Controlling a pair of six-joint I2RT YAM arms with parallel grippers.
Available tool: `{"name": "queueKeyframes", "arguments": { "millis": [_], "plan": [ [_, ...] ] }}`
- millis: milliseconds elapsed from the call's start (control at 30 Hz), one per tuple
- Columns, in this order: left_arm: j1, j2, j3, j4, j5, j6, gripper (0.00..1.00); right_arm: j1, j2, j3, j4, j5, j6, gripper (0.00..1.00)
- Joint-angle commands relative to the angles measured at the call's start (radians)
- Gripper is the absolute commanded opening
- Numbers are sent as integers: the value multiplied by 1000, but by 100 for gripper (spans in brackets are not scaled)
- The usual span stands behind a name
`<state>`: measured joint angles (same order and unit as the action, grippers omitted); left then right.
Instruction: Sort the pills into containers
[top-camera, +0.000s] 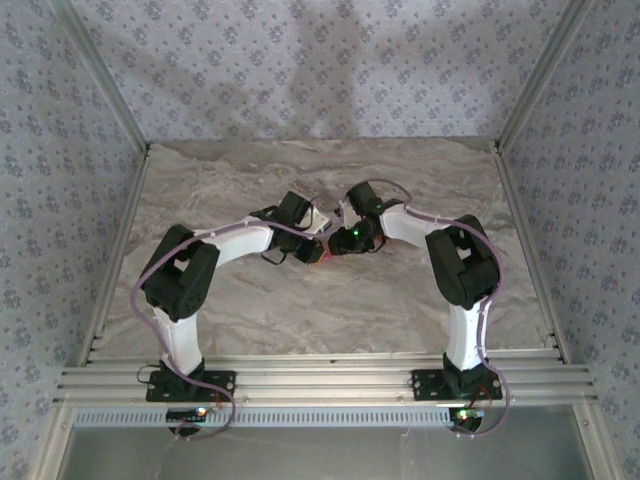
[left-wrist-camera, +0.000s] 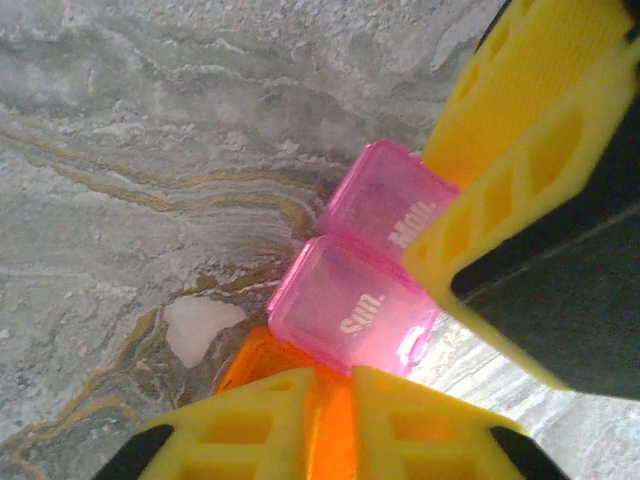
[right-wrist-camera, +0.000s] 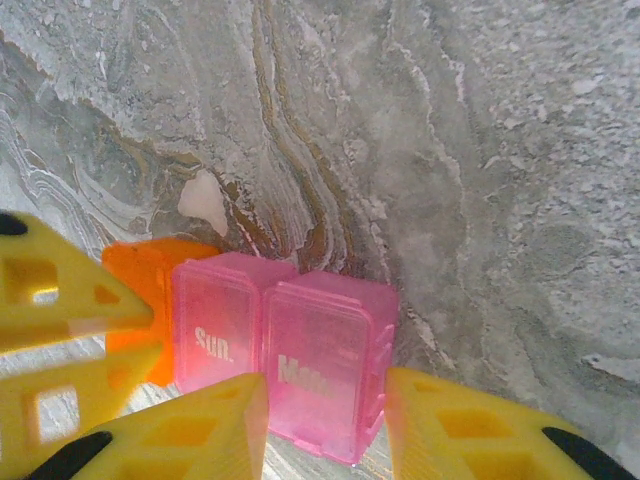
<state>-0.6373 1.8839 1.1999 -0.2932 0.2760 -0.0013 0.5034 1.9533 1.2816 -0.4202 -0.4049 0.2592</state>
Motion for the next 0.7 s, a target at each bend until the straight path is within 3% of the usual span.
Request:
{"name": "queueKeyframes", "arguments": {
  "millis": [0, 167, 533, 667],
  "plan": [
    [-6, -35, -30, 1, -39, -29, 24, -9, -4, 27, -40, -5, 7, 36],
    [13, -119, -54, 118, -60, -96, 35, -21, -33, 41, -41, -21, 13, 37],
    [57, -290, -110, 206, -124, -145, 39, -35, -140, 102, -73, -37, 16, 51],
    [105, -399, -185, 270, -239, -153, 54, -66, -289, 76, -40, -3, 32, 69]
  ]
}}
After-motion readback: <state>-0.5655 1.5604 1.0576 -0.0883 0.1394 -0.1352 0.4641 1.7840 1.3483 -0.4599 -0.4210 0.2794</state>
